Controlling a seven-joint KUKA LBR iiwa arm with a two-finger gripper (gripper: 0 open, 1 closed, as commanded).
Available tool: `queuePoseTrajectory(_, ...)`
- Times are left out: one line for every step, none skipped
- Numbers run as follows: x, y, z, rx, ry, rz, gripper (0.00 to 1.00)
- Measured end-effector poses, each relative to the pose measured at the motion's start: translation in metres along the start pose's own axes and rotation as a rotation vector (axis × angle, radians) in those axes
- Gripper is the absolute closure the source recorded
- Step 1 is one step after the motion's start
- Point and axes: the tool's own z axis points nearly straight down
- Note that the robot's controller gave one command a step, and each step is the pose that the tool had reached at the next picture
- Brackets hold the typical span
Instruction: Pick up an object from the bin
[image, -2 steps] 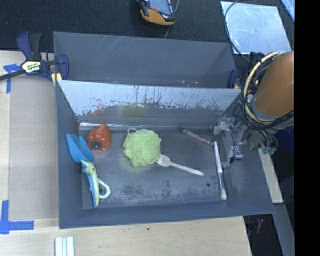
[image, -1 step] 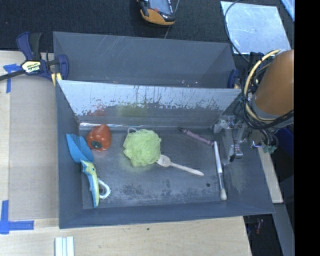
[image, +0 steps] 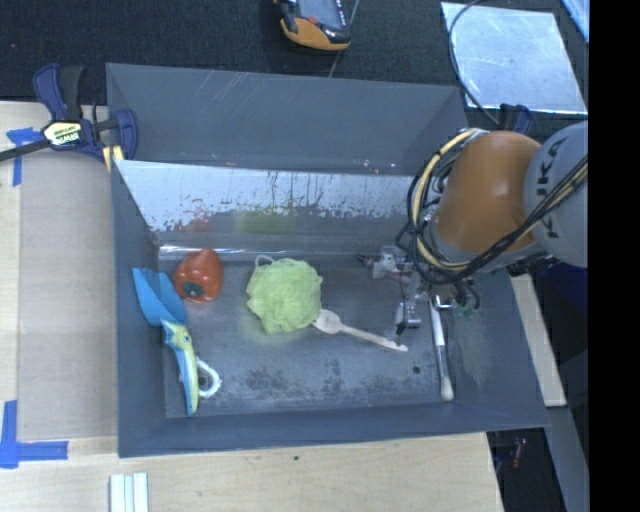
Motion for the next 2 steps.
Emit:
queuePoseTrajectory(-0.016,0.04,0.05,0.003,-0.007,0.079,0.0)
queuePoseTrajectory(-0.022,0.088,0.018,0.001,-0.004,-0.131,0.0)
